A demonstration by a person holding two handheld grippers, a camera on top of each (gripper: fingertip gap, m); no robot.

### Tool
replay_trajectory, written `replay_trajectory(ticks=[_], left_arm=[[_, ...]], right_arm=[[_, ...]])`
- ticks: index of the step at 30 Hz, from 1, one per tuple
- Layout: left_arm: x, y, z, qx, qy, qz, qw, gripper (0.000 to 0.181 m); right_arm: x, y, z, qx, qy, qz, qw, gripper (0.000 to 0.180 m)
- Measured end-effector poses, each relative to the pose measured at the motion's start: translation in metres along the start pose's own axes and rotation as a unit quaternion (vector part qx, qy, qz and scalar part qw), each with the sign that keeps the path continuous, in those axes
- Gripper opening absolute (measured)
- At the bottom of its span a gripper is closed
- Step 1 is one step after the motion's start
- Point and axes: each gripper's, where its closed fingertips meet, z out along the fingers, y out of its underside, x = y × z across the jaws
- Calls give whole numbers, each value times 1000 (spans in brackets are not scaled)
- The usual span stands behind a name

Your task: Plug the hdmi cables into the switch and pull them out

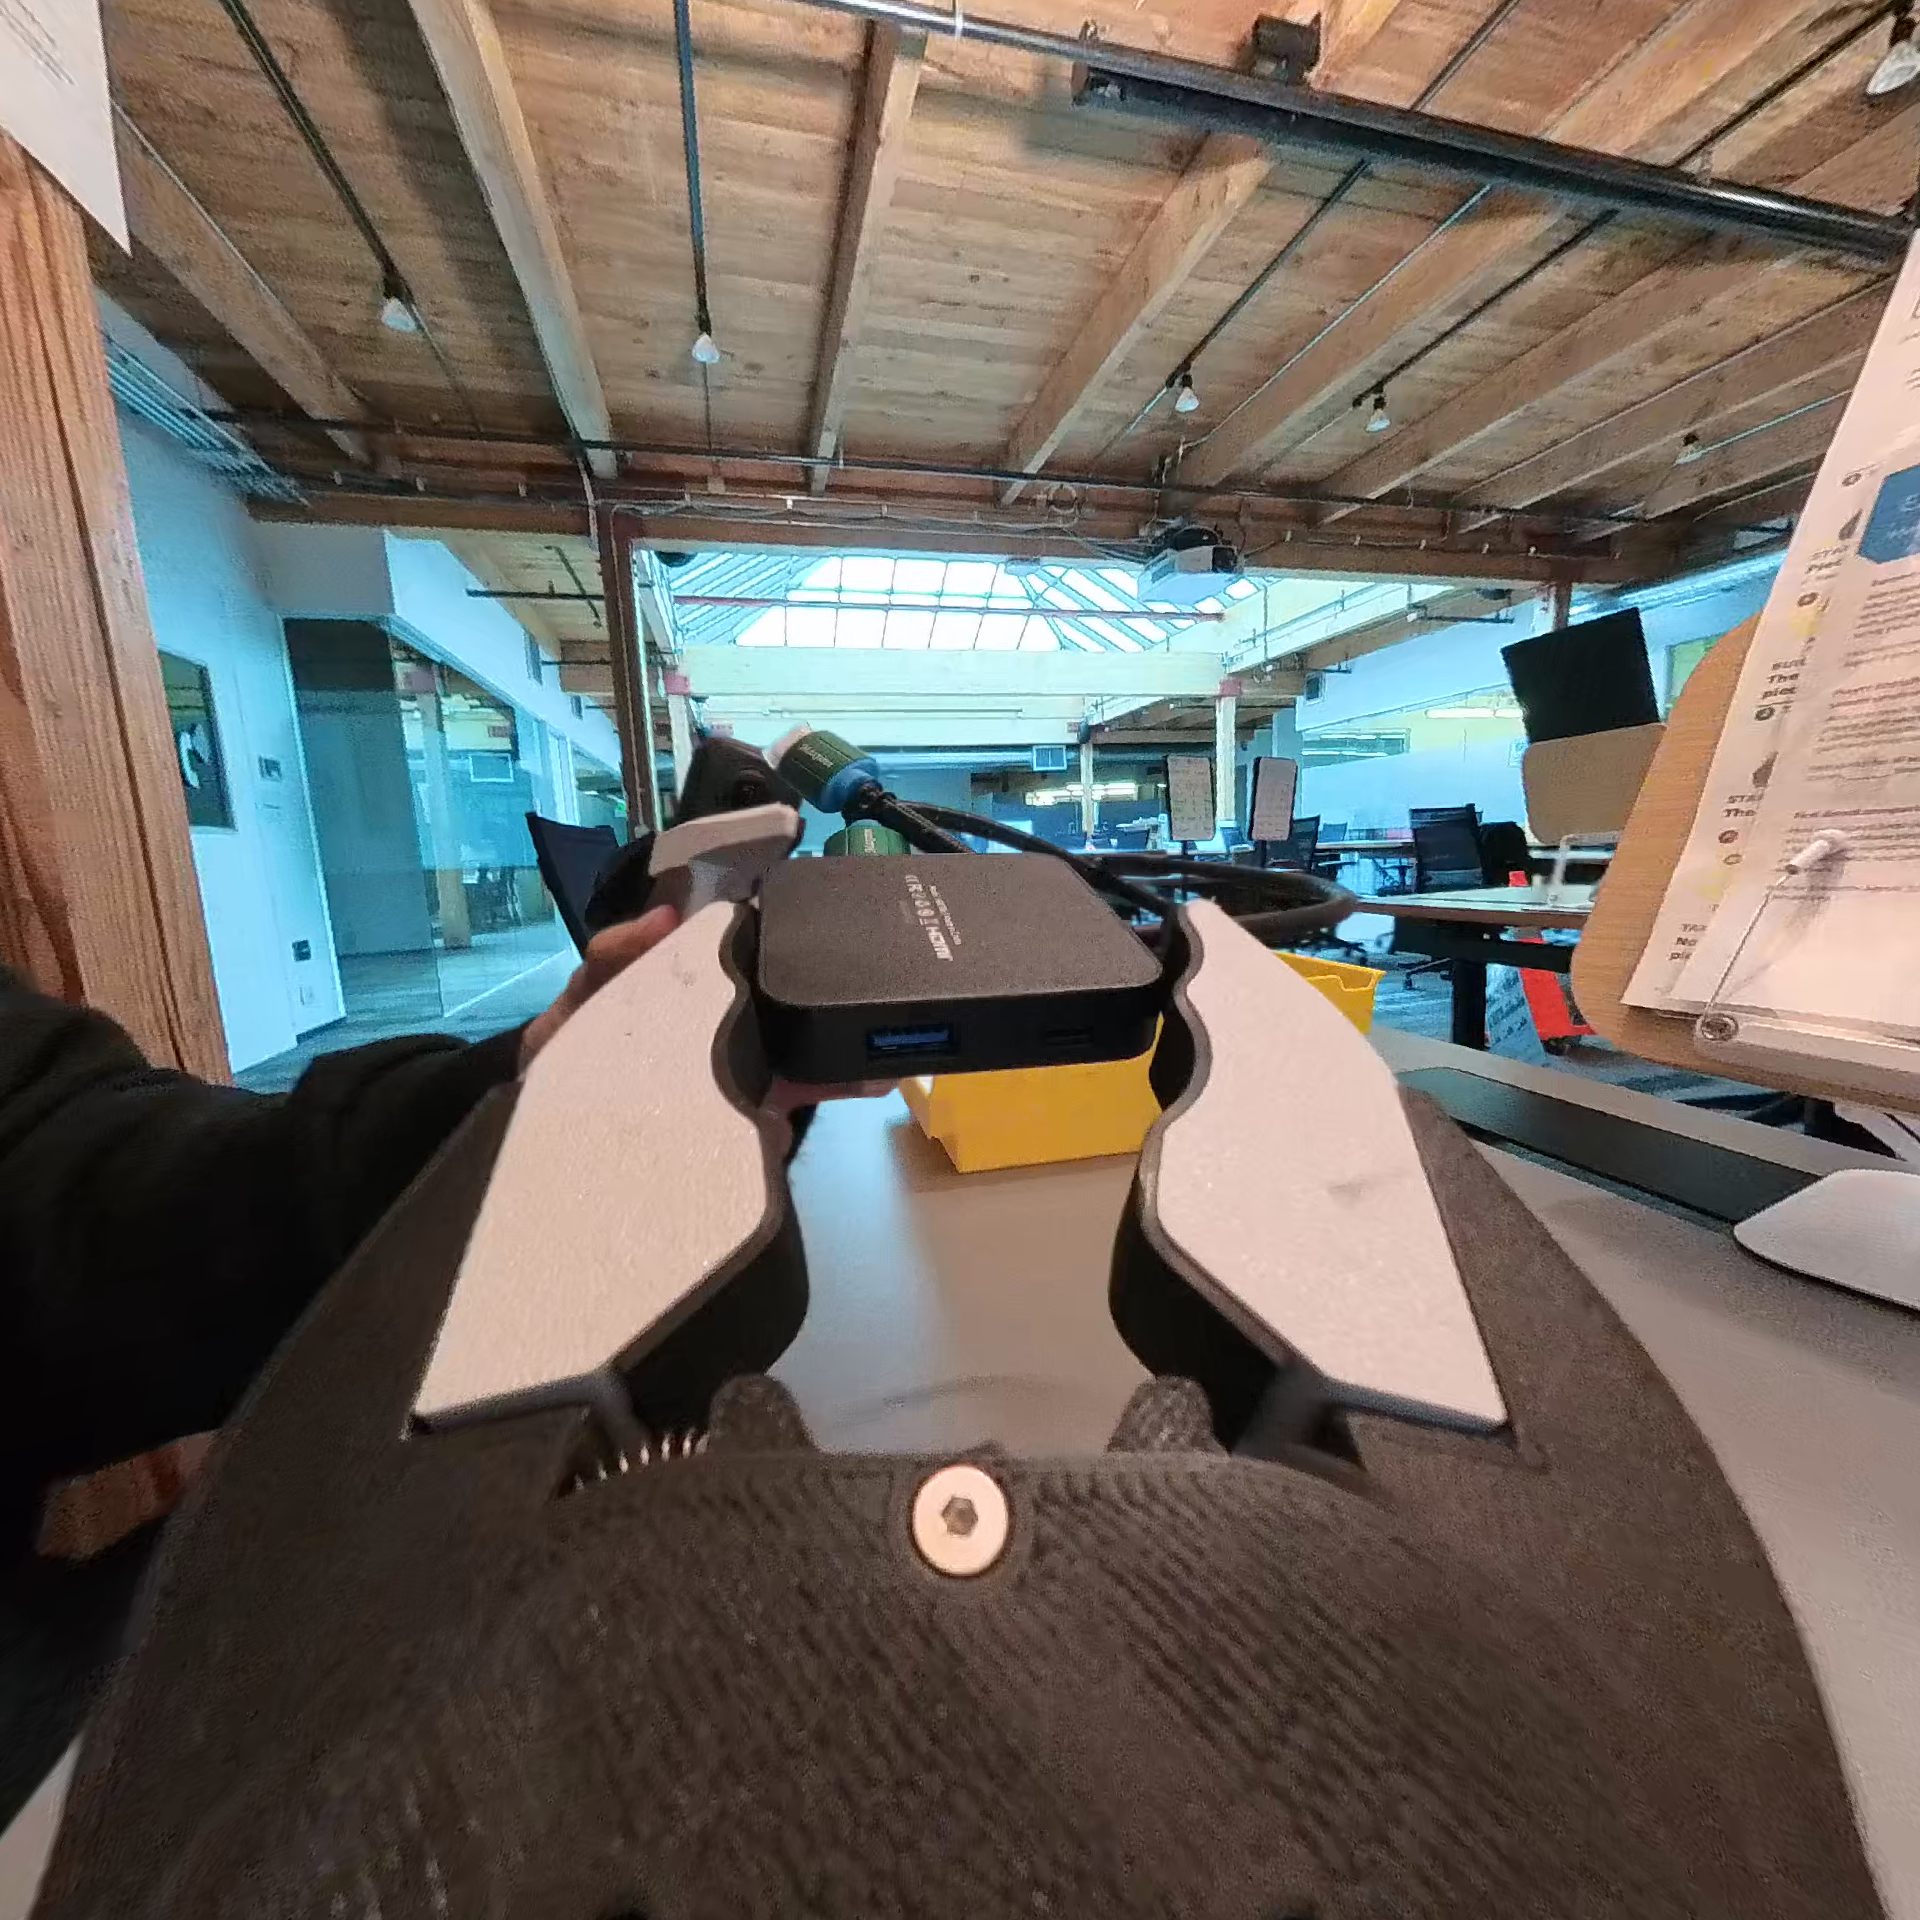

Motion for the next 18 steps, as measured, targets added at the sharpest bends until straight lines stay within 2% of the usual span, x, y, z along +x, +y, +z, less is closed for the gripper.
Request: replay_trajectory(ticks=[5, 12, 18], left_arm=[[-3, 3, 2, -15, 21, -5, 1000, 17], [-3, 4, 4, -3, 66, -62, 996, 17], [-2, 3, 4, 0, 76, -73, 994, 21]], right_arm=[[2, 0, -2, -4, -4, 9, 1000, 74], [3, 1, -4, -8, -12, 28, 1000, 74], [2, 3, -4, -13, -22, 43, 999, 74]])
